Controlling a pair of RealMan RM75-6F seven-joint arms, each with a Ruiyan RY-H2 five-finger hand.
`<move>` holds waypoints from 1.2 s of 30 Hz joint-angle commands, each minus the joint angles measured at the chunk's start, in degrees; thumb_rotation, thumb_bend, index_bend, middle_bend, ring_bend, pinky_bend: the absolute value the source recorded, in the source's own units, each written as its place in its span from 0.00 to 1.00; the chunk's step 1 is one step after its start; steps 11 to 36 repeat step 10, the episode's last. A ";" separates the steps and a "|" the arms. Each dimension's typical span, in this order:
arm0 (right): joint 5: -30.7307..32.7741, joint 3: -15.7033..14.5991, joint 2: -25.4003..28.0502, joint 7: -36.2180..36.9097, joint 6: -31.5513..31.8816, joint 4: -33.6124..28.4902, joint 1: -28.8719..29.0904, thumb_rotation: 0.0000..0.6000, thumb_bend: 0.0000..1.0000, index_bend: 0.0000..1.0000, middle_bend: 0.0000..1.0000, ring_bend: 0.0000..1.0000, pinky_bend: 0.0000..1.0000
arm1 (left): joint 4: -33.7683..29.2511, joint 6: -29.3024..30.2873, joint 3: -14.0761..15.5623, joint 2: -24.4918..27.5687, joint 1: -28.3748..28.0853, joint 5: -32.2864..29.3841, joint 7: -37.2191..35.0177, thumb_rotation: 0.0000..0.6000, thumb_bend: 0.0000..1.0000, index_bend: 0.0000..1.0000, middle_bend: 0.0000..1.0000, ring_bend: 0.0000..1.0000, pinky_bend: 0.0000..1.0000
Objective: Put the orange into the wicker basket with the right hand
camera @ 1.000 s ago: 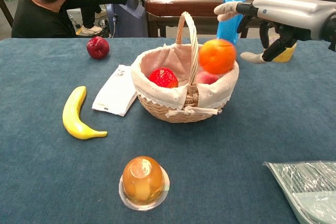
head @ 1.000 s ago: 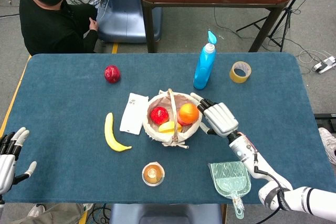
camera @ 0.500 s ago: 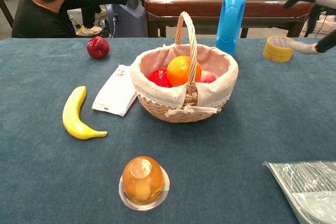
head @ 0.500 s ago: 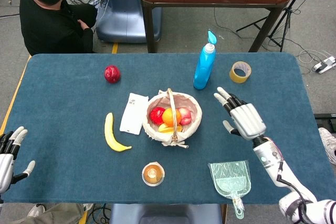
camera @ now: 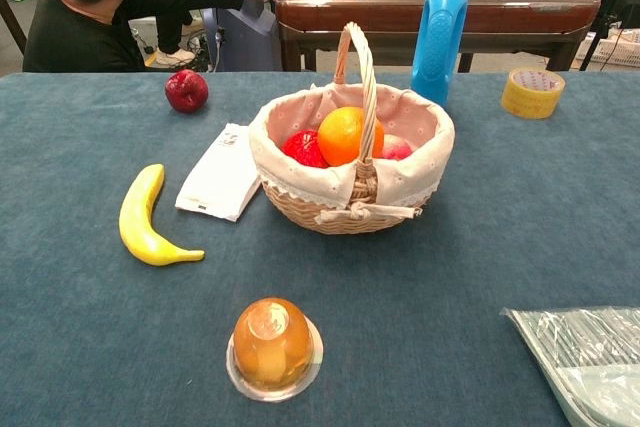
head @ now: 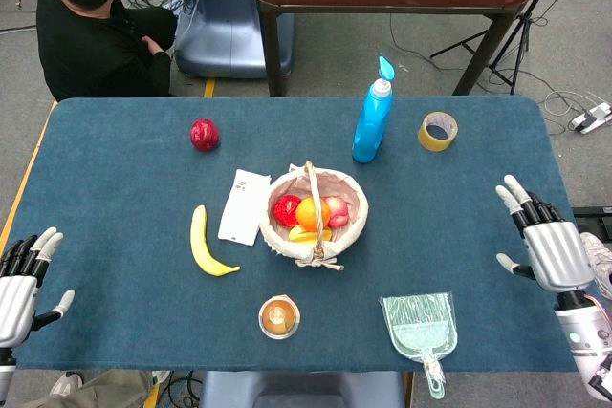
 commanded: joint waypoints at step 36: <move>-0.01 -0.94 -1.16 2.93 4.81 3.62 -5.93 1.00 0.04 0.00 0.06 0.08 0.21 | -0.09 -0.44 -0.22 -0.33 -0.55 -0.07 0.32 1.00 0.33 0.04 0.00 0.00 0.00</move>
